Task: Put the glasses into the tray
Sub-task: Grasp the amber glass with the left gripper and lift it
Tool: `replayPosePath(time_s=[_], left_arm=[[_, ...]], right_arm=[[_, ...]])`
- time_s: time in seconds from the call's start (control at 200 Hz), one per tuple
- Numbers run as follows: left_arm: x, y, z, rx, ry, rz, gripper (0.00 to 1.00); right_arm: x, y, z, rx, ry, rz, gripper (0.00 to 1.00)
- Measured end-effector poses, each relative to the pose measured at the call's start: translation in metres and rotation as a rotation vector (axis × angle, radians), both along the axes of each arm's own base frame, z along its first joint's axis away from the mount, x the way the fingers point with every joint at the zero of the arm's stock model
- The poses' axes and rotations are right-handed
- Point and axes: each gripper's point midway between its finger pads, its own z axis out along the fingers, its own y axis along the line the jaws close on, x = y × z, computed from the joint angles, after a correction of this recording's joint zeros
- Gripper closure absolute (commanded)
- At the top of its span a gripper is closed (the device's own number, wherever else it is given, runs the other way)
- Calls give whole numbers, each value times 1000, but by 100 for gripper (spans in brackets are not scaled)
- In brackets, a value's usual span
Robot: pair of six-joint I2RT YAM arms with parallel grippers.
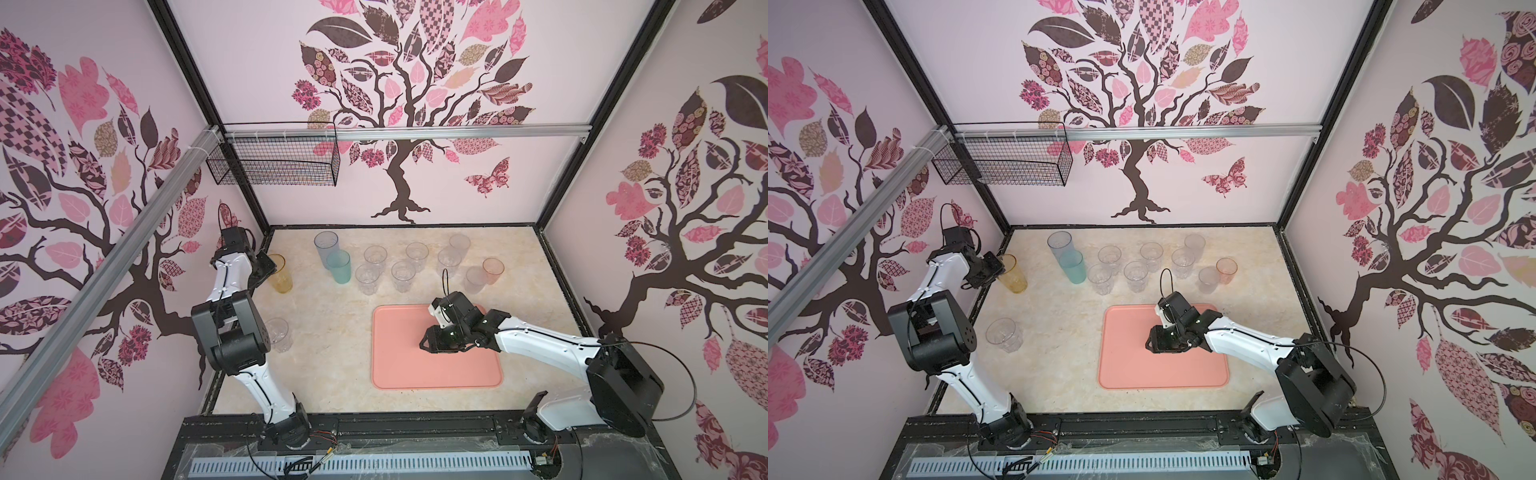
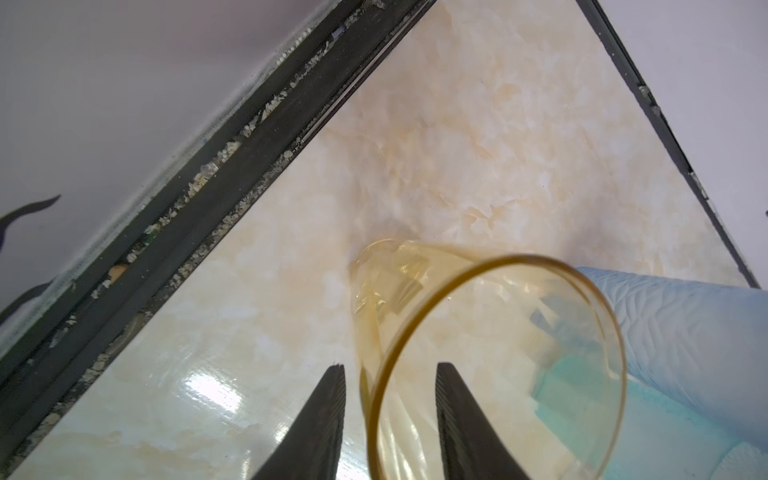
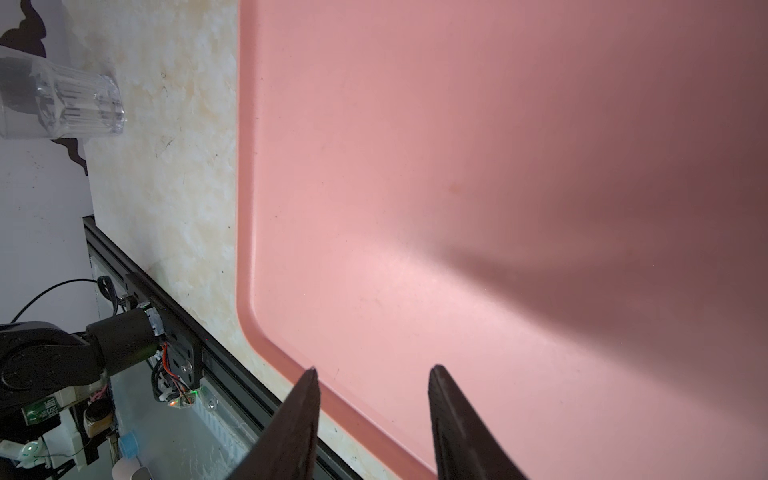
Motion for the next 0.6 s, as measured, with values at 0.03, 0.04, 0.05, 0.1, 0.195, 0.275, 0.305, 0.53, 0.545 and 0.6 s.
replayPosePath(time_s=[0.03,0.04,0.05,0.1,0.195,0.275,0.305,0.53,0.545,0.6], left_arm=[[0,0,-2,-2,5,0,71],[0,0,-3,-1,6,-3,72],[0,0,-3,-1,6,-5,72],[1,0,-4,-5,7,-1,76],[2,0,-6,-6,10,-5,83],[1,-1,-7,-9,16,-8,90],[0,-2,-7,-14,17,-8,92],[-1,-3,-1,-17,13,-11,100],[-1,-3,1,-16,11,-12,100],[-4,-4,7,-13,4,-12,100]], right_arm=[[0,0,0,1,-1,1,55],[0,0,0,2,-1,0,55],[0,0,0,2,-2,0,55],[1,1,1,4,-4,0,55],[1,1,1,7,-6,0,56],[2,2,1,9,-7,-2,56],[2,2,1,9,-7,-2,56],[1,1,0,9,-4,-5,57],[1,1,0,9,-4,-5,57],[1,1,0,8,-5,-5,57]])
